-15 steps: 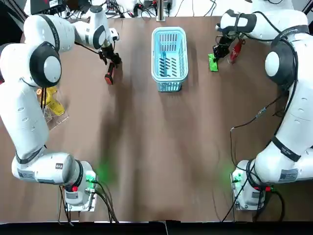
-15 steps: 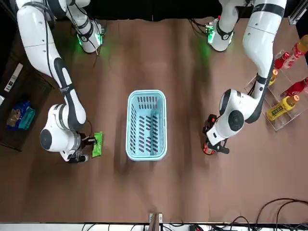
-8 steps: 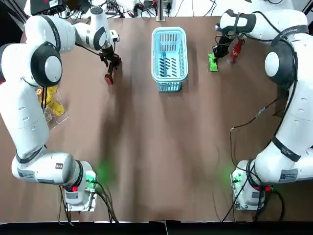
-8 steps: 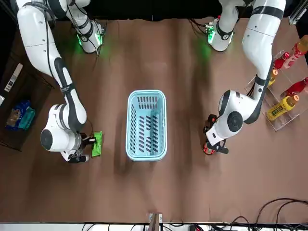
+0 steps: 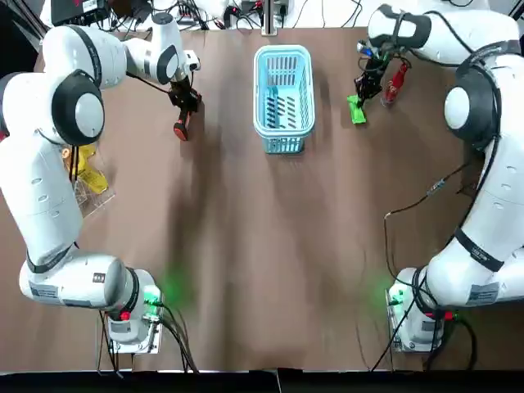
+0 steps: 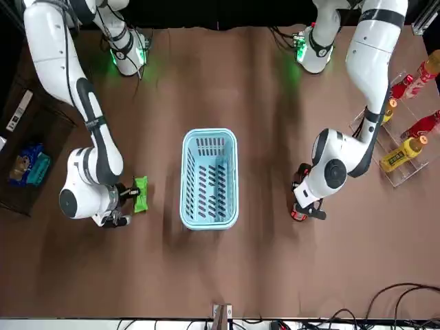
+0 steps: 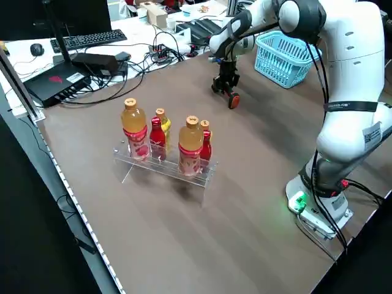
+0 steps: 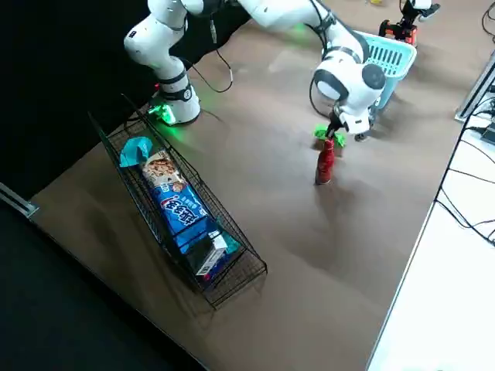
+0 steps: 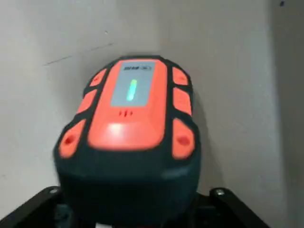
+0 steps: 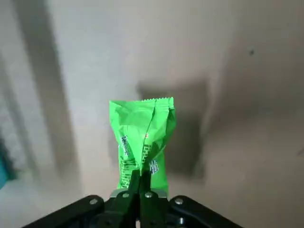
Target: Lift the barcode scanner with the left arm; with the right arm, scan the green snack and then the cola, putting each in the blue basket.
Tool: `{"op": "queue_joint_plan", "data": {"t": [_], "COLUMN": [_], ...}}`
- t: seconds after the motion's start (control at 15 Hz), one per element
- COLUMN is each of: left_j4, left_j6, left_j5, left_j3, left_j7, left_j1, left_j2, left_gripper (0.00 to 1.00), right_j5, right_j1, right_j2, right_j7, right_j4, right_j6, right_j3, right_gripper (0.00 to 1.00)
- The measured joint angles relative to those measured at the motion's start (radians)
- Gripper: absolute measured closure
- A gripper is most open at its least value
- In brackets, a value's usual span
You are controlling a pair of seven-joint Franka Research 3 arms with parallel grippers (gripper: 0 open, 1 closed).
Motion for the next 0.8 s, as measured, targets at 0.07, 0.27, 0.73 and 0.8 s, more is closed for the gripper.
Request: {"op": "queue_joint_plan", "data": {"t": [0.07,0.27,0.73,0.8], "left_j4": [0.000,0.001,0.026,0.035], "left_j6": [0.000,0.001,-0.053,-0.090], "left_j5": [0.000,0.000,0.000,0.000], "left_j3": [0.000,0.000,0.000,-0.001], "left_j7": [0.000,-0.002,-0.002,-0.003], "left_j1": [0.000,0.000,0.004,0.007], "left_j2": [0.002,0.004,-0.028,-0.049], "left_gripper": [0.73,0.84,0.86,0.86], "right_j5": [0.000,0.090,0.319,0.331], "right_j1": [0.001,0.001,0.002,0.013], "right_j2": [-0.022,-0.161,-0.264,-0.264], "right_j7": [0.002,0.023,0.107,0.138], "right_j4": [0.009,0.024,0.074,0.085], "right_j6": [-0.036,-0.143,-0.291,-0.293], "right_j3": [0.004,0.009,0.013,0.015], "right_gripper": [0.99,0.99,0.99,0.99]}}
